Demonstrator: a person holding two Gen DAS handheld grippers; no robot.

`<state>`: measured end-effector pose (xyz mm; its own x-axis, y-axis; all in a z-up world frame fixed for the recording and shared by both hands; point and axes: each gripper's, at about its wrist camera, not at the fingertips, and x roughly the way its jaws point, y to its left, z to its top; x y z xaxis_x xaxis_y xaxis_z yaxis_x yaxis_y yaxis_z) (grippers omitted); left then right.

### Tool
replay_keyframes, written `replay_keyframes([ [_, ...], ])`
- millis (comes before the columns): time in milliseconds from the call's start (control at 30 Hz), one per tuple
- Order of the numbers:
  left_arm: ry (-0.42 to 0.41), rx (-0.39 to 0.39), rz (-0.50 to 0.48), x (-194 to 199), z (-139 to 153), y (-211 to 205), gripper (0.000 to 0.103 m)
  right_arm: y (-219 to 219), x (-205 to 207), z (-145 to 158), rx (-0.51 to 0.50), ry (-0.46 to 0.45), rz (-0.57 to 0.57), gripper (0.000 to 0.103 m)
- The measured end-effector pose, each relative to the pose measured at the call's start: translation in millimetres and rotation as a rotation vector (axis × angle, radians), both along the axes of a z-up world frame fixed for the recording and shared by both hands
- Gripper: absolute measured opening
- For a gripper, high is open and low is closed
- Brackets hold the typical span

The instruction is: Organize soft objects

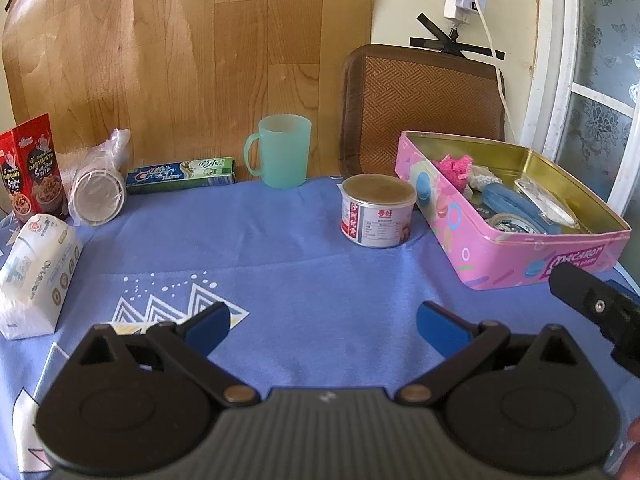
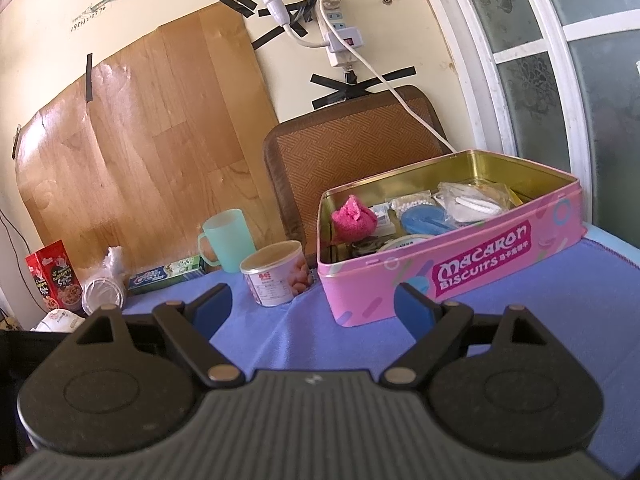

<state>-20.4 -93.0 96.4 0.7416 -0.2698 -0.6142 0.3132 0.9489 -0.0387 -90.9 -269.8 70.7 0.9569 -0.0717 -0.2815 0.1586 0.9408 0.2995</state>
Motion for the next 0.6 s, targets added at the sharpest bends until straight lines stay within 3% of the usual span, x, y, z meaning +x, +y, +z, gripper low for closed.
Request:
replay_keyframes([
  [600,0.005,-0.012,-0.005,-0.1,2.2,-0.5,0.103,-0.2,-1.0,0.1,0.008,0.003,0.007,0.09],
])
